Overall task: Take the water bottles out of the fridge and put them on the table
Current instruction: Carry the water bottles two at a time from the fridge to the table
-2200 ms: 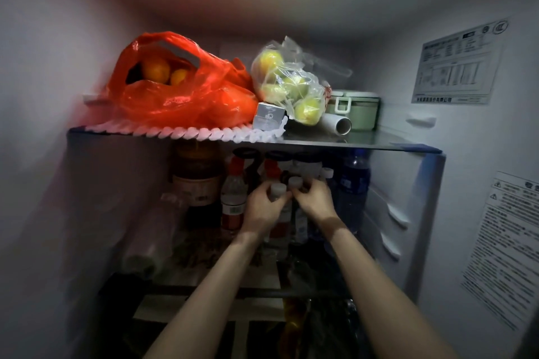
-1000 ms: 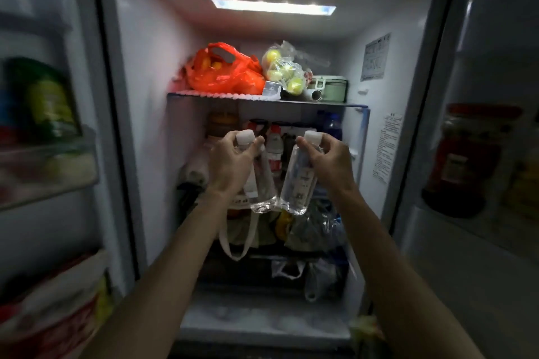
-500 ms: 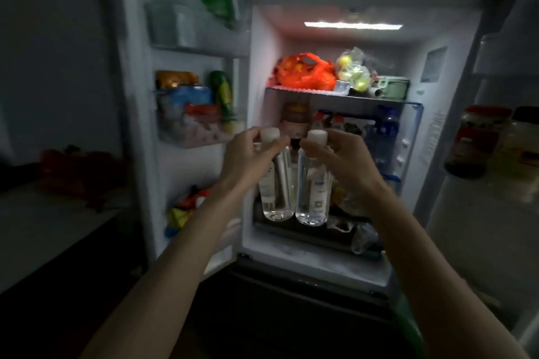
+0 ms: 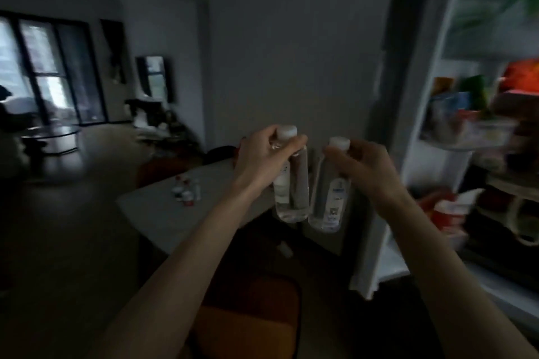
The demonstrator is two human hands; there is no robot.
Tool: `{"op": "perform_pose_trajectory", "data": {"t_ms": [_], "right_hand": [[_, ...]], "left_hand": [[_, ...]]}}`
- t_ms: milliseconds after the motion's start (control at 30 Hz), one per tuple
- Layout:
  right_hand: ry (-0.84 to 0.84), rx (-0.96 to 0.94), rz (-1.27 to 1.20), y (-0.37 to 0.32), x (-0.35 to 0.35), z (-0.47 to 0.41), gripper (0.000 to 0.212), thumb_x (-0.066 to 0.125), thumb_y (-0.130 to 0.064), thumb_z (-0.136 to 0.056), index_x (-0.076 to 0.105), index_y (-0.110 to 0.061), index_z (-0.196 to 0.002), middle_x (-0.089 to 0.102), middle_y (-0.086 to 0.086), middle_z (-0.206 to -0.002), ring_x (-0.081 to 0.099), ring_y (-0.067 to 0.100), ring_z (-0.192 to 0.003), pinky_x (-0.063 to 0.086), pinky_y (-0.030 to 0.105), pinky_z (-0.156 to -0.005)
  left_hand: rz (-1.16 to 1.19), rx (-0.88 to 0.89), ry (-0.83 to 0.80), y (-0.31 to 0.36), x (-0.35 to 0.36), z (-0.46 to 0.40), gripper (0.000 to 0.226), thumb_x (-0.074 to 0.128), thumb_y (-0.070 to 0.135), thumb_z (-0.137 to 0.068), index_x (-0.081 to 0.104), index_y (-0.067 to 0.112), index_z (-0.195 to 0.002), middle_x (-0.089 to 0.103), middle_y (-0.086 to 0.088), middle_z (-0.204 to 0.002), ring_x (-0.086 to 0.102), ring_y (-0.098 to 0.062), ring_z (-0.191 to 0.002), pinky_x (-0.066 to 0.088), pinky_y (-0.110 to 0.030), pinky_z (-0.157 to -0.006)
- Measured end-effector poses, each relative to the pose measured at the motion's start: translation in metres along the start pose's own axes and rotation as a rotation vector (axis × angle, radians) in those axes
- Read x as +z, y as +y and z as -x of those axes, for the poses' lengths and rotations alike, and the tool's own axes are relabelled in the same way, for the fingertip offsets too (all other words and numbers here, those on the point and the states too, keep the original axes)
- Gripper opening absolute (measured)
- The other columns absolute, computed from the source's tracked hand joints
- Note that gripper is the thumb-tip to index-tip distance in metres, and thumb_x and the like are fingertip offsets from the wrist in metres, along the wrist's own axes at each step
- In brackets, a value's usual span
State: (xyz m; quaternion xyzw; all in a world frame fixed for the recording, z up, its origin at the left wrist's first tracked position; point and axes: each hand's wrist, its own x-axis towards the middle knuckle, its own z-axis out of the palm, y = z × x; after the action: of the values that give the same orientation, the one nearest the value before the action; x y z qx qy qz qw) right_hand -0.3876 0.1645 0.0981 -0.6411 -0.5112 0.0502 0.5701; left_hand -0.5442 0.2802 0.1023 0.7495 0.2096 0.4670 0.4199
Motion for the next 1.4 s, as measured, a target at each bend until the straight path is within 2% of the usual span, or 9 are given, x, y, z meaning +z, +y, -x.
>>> {"op": "perform_pose_trajectory", "data": {"t_ms": [167, 300, 467, 567, 667, 800, 900, 1133, 1400], "right_hand": [[-0.12, 0.005, -0.093, -0.02, 0.147, -0.02, 0.008, 0.068, -0.028, -0.09, 0.07, -0.021, -0.09, 0.073, -0.007, -0.085, 0.07, -0.002, -0.074, 0.054, 0.012, -0.063], [-0.153, 0.024, -0.137, -0.026, 0.24, -0.052, 0.012, 0.072, -0.035, -0.087, 0.073, -0.024, -0.091, 0.075, -0.007, -0.087, 0.07, 0.004, -0.082, 0.054, 0.02, -0.069], [-0.21, 0.017, -0.169, -0.02, 0.333, -0.1, 0.016, 0.072, -0.033, -0.087, 0.073, -0.02, -0.096, 0.074, -0.011, -0.088, 0.067, -0.005, -0.078, 0.048, 0.008, -0.064], [-0.244, 0.0, -0.18, -0.004, 0.388, -0.14, 0.021, 0.071, -0.031, -0.088, 0.073, -0.015, -0.102, 0.074, -0.007, -0.093, 0.069, 0.002, -0.086, 0.054, 0.018, -0.075], [-0.252, -0.01, -0.194, 0.014, 0.442, -0.193, 0.029, 0.073, -0.033, -0.087, 0.072, -0.013, -0.108, 0.074, -0.001, -0.1, 0.07, 0.012, -0.096, 0.057, 0.036, -0.088], [-0.226, -0.015, -0.201, 0.027, 0.503, -0.264, 0.03, 0.072, -0.032, -0.088, 0.07, -0.012, -0.11, 0.071, -0.005, -0.099, 0.067, 0.006, -0.094, 0.054, 0.022, -0.078], [-0.198, -0.015, -0.185, 0.04, 0.543, -0.307, 0.022, 0.071, -0.029, -0.089, 0.069, -0.015, -0.106, 0.07, -0.007, -0.093, 0.065, 0.0, -0.087, 0.05, 0.01, -0.065], [-0.099, 0.035, -0.031, 0.095, 0.631, -0.384, 0.017, 0.072, -0.027, -0.089, 0.071, -0.012, -0.098, 0.072, -0.004, -0.089, 0.063, -0.003, -0.074, 0.049, 0.012, -0.065], [0.133, 0.189, 0.165, 0.141, 0.701, -0.451, 0.025, 0.072, -0.031, -0.088, 0.072, -0.009, -0.101, 0.072, 0.0, -0.092, 0.062, -0.001, -0.077, 0.045, 0.009, -0.061]], "left_hand": [[-0.118, -0.068, 0.105, -0.06, -0.126, -0.003, 0.033, 0.072, 0.04, -0.086, 0.071, 0.018, -0.109, 0.073, 0.005, -0.101, 0.067, -0.007, -0.095, 0.055, -0.034, -0.089], [-0.166, -0.103, 0.184, -0.109, -0.205, -0.023, 0.033, 0.073, 0.045, -0.083, 0.072, 0.018, -0.102, 0.075, 0.002, -0.096, 0.069, -0.012, -0.092, 0.057, -0.04, -0.085], [-0.241, -0.112, 0.199, -0.166, -0.272, -0.061, 0.027, 0.072, 0.037, -0.087, 0.072, 0.015, -0.105, 0.074, 0.002, -0.098, 0.067, -0.01, -0.092, 0.049, -0.019, -0.073], [-0.266, -0.121, 0.204, -0.209, -0.304, -0.095, 0.03, 0.071, 0.035, -0.088, 0.07, 0.014, -0.109, 0.072, 0.003, -0.102, 0.066, -0.008, -0.095, 0.049, -0.014, -0.073], [-0.273, -0.149, 0.202, -0.251, -0.335, -0.142, 0.031, 0.07, 0.038, -0.088, 0.069, 0.015, -0.109, 0.071, 0.003, -0.104, 0.065, -0.01, -0.099, 0.051, -0.023, -0.08], [-0.249, -0.166, 0.169, -0.294, -0.374, -0.213, 0.032, 0.07, 0.035, -0.089, 0.067, 0.016, -0.114, 0.068, 0.008, -0.102, 0.063, -0.006, -0.097, 0.051, -0.021, -0.08], [-0.225, -0.163, 0.141, -0.334, -0.399, -0.266, 0.031, 0.071, 0.036, -0.088, 0.068, 0.014, -0.11, 0.071, 0.004, -0.103, 0.066, -0.007, -0.098, 0.055, -0.032, -0.086], [-0.156, -0.153, 0.018, -0.454, -0.434, -0.38, 0.034, 0.073, 0.046, -0.082, 0.071, 0.018, -0.102, 0.074, 0.002, -0.1, 0.069, -0.012, -0.096, 0.056, -0.045, -0.088], [-0.093, -0.069, -0.296, -0.552, -0.443, -0.5, 0.034, 0.069, 0.039, -0.089, 0.067, 0.013, -0.11, 0.068, 0.0, -0.106, 0.063, -0.013, -0.098, 0.044, -0.017, -0.072]]}}
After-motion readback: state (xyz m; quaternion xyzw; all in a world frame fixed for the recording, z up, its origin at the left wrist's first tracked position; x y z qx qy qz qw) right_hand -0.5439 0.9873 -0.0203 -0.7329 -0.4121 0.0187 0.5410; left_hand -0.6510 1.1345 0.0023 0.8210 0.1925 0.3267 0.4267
